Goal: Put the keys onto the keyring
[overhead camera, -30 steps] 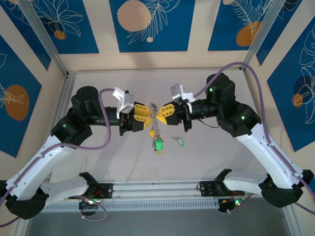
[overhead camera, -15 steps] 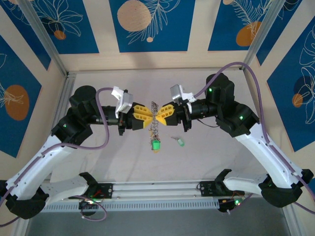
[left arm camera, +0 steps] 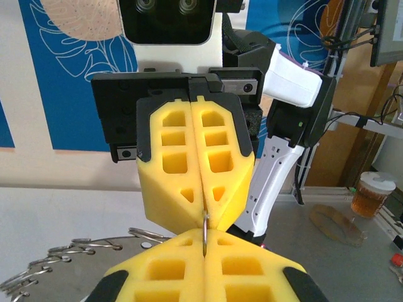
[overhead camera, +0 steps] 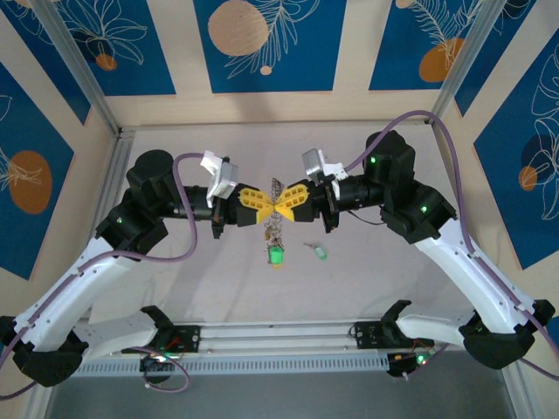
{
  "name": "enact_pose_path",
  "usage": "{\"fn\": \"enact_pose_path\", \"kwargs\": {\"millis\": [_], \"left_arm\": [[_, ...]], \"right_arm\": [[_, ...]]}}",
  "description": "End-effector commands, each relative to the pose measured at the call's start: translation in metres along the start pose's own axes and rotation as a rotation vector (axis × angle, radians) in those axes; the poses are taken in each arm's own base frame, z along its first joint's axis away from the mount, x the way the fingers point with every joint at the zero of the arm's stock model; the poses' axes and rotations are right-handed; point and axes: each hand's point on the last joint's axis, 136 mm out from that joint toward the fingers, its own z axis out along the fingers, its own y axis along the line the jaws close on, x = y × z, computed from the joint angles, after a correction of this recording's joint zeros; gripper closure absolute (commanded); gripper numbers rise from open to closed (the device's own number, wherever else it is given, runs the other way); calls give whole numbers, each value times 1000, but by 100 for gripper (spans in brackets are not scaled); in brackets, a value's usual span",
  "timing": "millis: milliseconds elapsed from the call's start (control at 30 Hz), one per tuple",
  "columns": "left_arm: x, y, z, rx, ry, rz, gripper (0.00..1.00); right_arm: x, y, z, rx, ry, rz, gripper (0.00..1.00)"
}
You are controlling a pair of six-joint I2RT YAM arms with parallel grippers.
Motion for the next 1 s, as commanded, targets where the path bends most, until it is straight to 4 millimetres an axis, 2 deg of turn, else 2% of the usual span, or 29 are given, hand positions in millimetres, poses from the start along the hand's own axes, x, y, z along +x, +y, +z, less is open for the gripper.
{"fn": "enact_pose_path", "kwargs": {"millis": [0, 200, 300, 400, 467, 567, 633, 733, 800, 867, 967], "left_arm": [[-1, -1, 3, 26, -9, 6, 100], [-3, 0, -1, -9, -14, 26, 100], [-2, 5, -2, -39, -8, 31, 100], [1, 9, -1, -58, -4, 28, 100], [2, 11, -1, -69, 0, 28, 100], [3, 14, -2, -79, 0, 31, 100], [4, 15, -2, -85, 1, 30, 100], [8, 17, -4, -99, 6, 27, 100], [12, 18, -7, -114, 7, 22, 100], [21, 20, -9, -121, 14, -1, 100], [32, 26, -19, -136, -3, -63, 100]], "right_arm": [[-13, 12, -4, -29, -48, -48, 100], [-10, 8, -8, 7, -49, -50, 99], [-7, 6, -12, 35, -52, -33, 70], [-1, 6, -19, 74, -55, -19, 53], [5, 3, -24, 107, -47, 8, 47], [20, -5, -33, 183, -31, 68, 47], [38, -22, -43, 289, -8, 142, 46], [88, -63, -65, 509, 78, 360, 44], [138, -87, -85, 644, 140, 574, 36], [190, -99, -100, 723, 201, 782, 30], [262, -98, -108, 785, 304, 1034, 27]]}}
